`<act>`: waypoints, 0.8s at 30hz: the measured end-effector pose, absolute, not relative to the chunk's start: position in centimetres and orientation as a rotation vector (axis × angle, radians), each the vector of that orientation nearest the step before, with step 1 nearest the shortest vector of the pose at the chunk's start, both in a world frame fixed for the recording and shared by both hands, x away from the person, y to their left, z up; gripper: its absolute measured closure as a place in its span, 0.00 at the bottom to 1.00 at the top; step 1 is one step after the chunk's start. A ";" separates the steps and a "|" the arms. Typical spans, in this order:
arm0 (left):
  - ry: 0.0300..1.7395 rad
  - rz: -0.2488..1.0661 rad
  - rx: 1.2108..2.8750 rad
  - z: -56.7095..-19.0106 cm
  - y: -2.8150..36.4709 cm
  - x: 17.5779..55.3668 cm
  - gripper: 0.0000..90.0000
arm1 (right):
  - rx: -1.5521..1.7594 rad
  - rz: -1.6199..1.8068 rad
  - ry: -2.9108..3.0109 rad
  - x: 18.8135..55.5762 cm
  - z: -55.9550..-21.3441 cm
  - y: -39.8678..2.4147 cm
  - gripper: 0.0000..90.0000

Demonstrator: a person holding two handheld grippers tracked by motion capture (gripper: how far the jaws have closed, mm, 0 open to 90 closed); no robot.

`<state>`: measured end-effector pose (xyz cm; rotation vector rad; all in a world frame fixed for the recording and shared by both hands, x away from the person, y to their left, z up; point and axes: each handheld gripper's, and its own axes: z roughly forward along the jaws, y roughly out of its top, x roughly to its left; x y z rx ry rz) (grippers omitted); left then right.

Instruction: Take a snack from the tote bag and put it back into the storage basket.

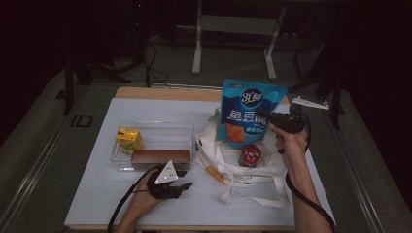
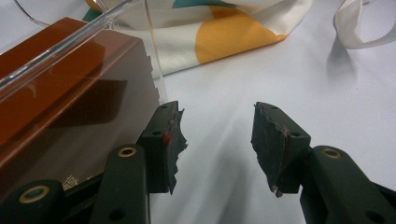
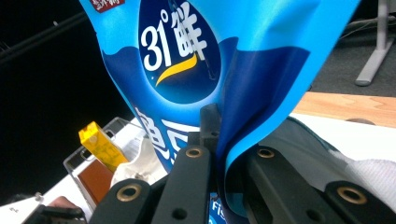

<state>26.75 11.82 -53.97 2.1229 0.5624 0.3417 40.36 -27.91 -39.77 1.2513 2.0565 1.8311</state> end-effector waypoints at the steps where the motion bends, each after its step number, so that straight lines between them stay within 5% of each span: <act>1: 0.562 0.340 2.123 -54.0 11.8 26.8 0.58 | 1.250 1.836 2.056 40.3 -39.6 -28.0 1.00; 24: 0.567 0.321 2.121 -54.0 11.9 26.9 0.58 | 1.180 1.903 2.081 39.1 -37.2 -27.0 1.00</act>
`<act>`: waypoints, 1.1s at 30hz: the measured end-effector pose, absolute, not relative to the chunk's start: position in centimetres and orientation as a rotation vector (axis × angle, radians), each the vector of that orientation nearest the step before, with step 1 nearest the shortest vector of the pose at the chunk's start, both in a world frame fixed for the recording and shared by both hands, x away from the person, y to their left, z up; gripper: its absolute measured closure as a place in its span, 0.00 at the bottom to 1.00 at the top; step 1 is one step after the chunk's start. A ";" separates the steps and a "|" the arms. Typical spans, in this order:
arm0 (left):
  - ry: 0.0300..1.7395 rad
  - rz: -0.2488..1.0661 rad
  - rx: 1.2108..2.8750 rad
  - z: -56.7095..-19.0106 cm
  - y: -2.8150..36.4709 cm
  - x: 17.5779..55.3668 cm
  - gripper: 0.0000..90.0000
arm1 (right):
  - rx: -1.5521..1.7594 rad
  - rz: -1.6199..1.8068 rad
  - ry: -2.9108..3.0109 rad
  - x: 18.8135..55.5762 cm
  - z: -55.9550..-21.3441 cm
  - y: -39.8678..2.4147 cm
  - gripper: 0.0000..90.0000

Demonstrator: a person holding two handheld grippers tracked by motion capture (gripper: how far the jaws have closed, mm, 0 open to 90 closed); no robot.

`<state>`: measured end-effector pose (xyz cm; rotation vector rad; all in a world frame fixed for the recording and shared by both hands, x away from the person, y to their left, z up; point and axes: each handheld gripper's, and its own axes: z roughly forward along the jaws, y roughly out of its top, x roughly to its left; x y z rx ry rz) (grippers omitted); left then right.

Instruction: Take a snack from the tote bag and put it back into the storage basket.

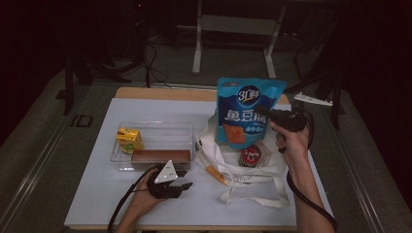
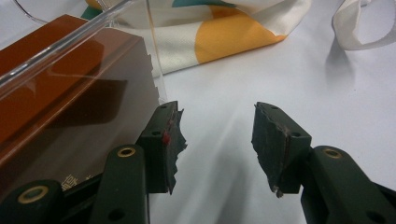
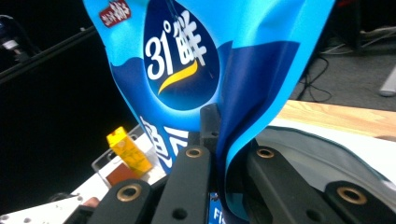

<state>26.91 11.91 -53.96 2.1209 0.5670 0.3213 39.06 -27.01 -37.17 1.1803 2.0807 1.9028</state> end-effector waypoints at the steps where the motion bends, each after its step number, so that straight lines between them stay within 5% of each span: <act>1: 0.567 0.320 2.121 -54.0 11.9 26.9 0.58 | 1.179 1.907 2.082 39.0 -37.0 -26.9 1.00; 33: 0.558 0.320 2.121 -54.0 11.9 26.9 0.58 | 1.095 1.995 2.105 38.0 -33.9 -24.1 1.00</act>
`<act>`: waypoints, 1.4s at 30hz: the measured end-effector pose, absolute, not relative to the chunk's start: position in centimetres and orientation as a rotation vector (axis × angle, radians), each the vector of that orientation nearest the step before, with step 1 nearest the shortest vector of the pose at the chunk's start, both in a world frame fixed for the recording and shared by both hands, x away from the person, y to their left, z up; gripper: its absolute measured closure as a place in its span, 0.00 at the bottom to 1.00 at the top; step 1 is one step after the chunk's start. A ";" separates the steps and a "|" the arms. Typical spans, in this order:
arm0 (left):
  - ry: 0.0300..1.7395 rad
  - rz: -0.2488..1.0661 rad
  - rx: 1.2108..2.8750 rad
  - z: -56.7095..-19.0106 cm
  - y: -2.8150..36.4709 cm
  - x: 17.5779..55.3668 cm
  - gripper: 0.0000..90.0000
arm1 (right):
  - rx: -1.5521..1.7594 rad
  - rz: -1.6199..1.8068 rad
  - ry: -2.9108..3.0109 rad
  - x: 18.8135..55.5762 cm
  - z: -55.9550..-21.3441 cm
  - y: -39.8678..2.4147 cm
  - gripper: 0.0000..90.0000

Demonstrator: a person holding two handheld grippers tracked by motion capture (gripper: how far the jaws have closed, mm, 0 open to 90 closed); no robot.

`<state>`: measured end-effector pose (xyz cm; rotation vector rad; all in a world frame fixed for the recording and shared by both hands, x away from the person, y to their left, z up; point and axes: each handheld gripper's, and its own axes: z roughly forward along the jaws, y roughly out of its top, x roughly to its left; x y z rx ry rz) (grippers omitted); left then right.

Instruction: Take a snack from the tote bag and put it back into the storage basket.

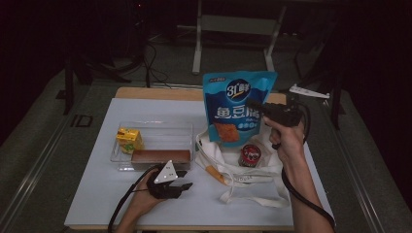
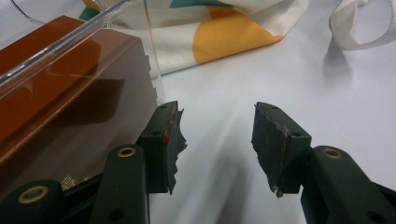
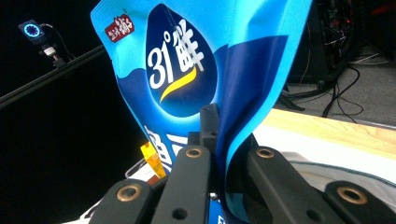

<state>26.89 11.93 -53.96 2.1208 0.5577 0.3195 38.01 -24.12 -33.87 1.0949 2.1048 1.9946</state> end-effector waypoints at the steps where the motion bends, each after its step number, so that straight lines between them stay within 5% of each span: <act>1: 0.558 0.320 2.121 -54.0 11.9 26.9 0.58 | 1.091 1.994 2.106 38.0 -33.8 -24.0 1.00; 42: 0.548 0.321 2.119 -54.0 11.9 26.8 0.58 | 1.017 2.083 2.162 38.4 -31.8 -17.9 1.00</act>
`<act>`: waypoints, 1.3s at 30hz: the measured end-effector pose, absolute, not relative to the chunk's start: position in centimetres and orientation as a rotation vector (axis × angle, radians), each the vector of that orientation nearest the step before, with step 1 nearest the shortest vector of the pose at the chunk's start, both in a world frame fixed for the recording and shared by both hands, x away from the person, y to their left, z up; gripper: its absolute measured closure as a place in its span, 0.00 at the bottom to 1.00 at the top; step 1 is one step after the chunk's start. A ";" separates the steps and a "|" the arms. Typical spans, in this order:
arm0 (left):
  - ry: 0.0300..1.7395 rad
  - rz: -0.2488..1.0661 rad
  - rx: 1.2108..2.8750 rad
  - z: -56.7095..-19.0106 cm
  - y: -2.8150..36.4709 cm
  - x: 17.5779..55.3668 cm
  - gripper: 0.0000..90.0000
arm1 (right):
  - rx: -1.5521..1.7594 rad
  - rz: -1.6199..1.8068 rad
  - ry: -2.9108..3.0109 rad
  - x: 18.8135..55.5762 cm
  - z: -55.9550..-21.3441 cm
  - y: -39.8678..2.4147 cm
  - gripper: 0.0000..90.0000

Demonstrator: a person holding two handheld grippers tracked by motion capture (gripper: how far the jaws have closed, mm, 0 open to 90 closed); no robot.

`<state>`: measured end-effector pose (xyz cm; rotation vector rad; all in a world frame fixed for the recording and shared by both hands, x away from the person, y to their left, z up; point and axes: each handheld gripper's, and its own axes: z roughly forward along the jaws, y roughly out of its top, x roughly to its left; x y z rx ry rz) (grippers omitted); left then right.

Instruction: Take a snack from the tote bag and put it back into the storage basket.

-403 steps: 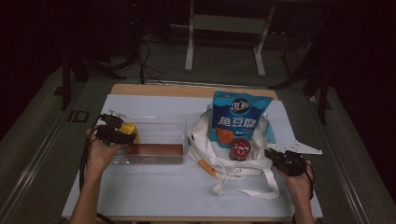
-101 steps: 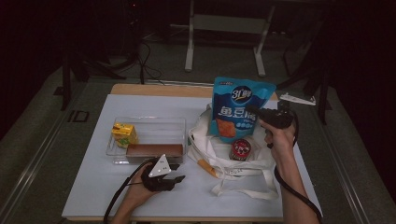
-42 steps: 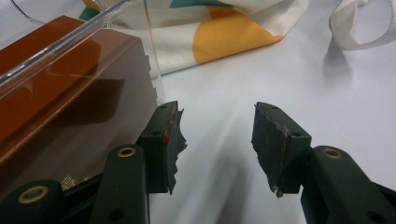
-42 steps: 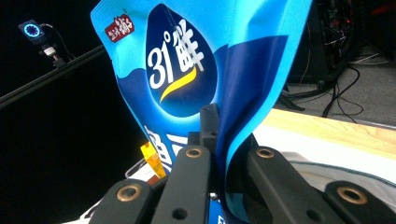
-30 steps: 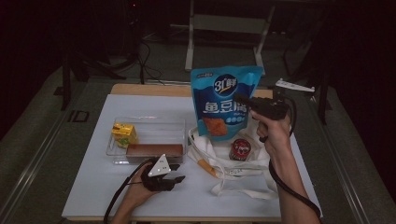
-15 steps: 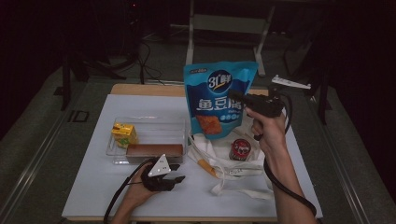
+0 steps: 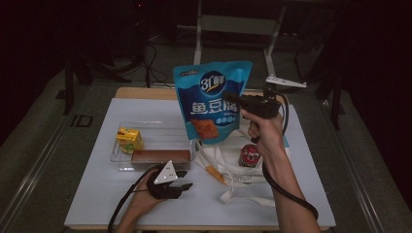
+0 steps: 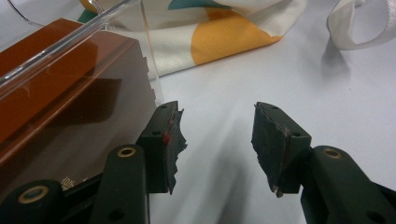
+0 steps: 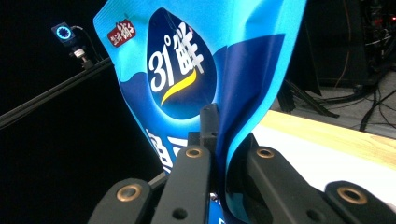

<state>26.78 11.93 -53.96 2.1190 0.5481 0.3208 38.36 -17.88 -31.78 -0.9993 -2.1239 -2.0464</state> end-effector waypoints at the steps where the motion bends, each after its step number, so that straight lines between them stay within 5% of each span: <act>1: 0.549 0.320 2.118 -54.0 11.9 26.8 0.58 | -0.999 -2.046 -2.124 38.4 -31.8 -17.9 1.00; 39: 0.549 0.314 2.094 -53.9 12.2 26.7 0.58 | -0.914 -2.044 -2.060 39.7 -31.9 -10.9 1.00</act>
